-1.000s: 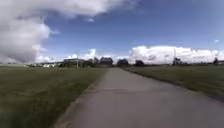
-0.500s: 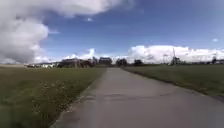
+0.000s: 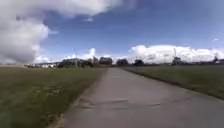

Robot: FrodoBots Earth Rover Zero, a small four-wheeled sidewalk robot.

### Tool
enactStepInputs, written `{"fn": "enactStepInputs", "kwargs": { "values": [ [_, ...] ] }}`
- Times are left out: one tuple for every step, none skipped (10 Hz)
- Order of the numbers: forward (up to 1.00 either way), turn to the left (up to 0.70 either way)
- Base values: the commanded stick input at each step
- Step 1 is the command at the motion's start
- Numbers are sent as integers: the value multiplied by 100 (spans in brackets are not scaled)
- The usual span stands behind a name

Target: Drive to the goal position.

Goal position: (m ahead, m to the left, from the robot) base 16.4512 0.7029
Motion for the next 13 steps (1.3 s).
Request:
{"fn": "enactStepInputs", "kwargs": {
  "values": [
    [70, 0],
    [70, 0],
    [70, 0],
    [70, 0],
    [70, 0],
    [70, 0],
    [70, 0],
    [70, 0],
    [70, 0],
    [70, 0],
    [70, 0],
    [70, 0],
    [70, -3]
  ]
}}
